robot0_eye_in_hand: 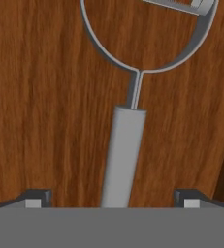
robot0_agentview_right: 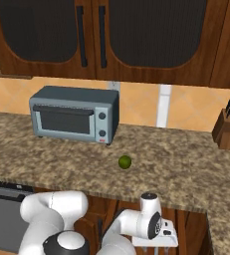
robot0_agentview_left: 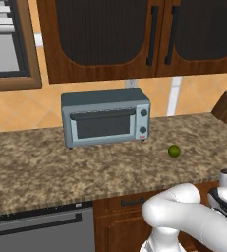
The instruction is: Pick the peeler from the drawer and place it on the counter.
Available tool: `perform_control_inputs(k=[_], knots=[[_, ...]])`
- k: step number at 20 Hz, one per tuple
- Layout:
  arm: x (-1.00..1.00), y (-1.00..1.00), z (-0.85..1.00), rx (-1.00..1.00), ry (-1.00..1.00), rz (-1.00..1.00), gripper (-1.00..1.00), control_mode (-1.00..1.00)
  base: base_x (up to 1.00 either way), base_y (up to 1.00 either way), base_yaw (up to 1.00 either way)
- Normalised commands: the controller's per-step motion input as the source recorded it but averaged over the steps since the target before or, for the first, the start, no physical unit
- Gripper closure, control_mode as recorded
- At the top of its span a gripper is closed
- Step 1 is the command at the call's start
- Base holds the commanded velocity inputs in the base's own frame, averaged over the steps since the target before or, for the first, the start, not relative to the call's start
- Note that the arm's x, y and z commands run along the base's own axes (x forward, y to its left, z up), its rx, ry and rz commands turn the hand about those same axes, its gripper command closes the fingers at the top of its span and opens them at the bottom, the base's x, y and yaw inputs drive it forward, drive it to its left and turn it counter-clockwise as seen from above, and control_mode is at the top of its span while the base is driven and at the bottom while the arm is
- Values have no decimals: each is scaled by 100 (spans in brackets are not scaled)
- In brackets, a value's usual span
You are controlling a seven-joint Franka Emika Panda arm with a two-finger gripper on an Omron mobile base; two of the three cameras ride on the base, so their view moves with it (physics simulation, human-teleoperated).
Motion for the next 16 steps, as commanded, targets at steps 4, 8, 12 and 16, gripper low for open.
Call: perform_control_inputs(k=[4, 8, 12, 16], knots=[[-14, 0, -24, 0, -3, 0, 100, -100, 0, 0, 0], [0, 0, -3, 0, -1, 0, 100, -100, 0, 0, 0], [-19, 0, -23, 0, -1, 0, 100, -100, 0, 0, 0], [-27, 0, -21, 1, -1, 0, 100, -100, 0, 0, 0]])
